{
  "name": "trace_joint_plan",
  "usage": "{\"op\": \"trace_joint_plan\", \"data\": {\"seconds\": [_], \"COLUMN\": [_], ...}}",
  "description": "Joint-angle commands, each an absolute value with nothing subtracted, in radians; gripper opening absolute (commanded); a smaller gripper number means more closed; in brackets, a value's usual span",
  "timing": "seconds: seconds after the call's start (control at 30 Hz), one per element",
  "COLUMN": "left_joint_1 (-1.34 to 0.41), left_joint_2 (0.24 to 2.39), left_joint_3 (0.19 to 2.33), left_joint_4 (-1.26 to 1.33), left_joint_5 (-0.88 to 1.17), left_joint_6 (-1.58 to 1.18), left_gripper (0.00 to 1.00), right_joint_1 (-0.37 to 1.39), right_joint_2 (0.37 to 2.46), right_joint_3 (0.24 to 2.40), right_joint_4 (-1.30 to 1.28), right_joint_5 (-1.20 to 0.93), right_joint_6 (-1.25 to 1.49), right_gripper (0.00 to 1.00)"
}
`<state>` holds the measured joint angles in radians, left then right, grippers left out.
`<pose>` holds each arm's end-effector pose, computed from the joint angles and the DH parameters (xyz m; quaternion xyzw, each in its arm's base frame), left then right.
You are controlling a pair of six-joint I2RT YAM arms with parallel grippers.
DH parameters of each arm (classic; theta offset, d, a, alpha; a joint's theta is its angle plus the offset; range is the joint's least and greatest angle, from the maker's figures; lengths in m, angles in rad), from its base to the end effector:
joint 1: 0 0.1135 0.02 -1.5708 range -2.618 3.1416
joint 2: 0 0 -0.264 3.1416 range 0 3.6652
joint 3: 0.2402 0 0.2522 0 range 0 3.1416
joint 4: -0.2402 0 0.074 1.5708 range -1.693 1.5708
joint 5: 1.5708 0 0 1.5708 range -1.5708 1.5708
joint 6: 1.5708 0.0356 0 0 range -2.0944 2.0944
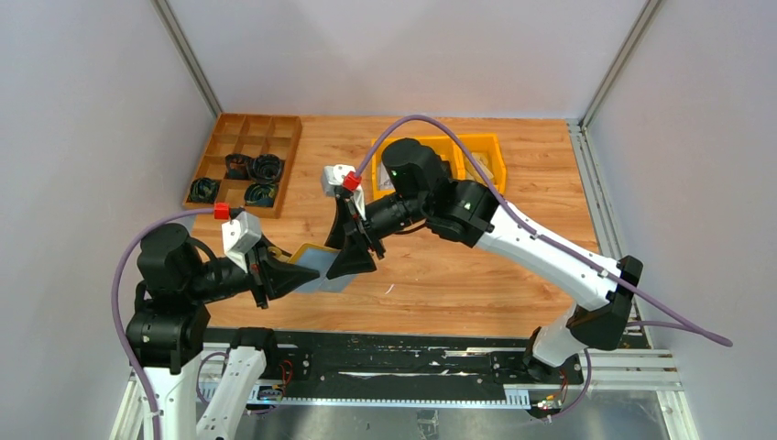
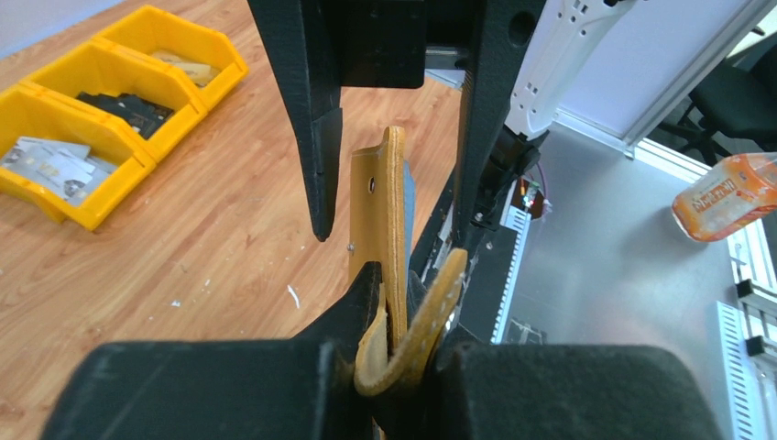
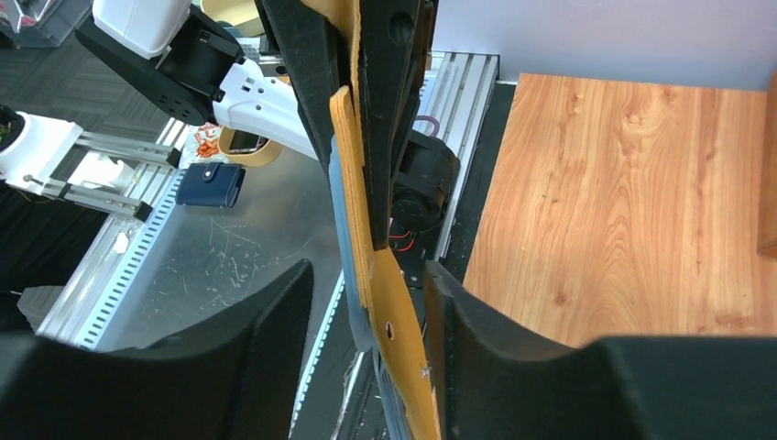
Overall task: Take the credit cards out of the card holder
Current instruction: Remove the credit card from the card holder.
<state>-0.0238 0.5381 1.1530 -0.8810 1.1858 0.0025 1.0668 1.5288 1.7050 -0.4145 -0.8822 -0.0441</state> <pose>0.0423 -0.0340 0.4161 0.3478 0.6545 -0.4494 0.4987 0.1370 0.3053 0.4565 -0.5991 0.4649 0.5662 0.3232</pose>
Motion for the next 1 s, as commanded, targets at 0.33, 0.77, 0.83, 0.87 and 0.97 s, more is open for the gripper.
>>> {"op": "trace_joint_plan", "data": {"seconds": [0.33, 0.77, 0.83, 0.87, 0.97], "left_joint_1": [-0.024, -0.025, -0.024, -0.025, -0.024], "left_joint_2": [0.527, 0.444, 0.427, 0.423, 0.434], "left_joint_3": [1.147, 1.093, 1.087, 1.087, 1.091], "left_joint_4": [-0.875, -0.658, -0.593, -0.571, -0.539], "left_joint_5": [1.194, 1.046, 1.003, 0.985, 0.97], "left_joint_6": [-0.047, -0.271, -0.334, -0.354, -0.382], "left_gripper": [0.49, 0.26, 0.18, 0.16, 0.06], "right_joint_1": [1.053, 0.948, 0.95, 0.953, 0.971], "right_joint_2": [1.547, 1.307, 1.287, 1.279, 1.261], "right_joint_3": [1.803, 1.303, 1.255, 1.239, 1.205], "right_joint_4": [-0.387, 0.385, 0.401, 0.408, 0.419], "right_joint_5": [-0.912, -0.8, -0.796, -0.791, -0.792], "right_joint_6": [0.039, 0.594, 0.614, 0.624, 0.629], "right_gripper": [0.0, 0.0, 0.0, 0.0, 0.0]}}
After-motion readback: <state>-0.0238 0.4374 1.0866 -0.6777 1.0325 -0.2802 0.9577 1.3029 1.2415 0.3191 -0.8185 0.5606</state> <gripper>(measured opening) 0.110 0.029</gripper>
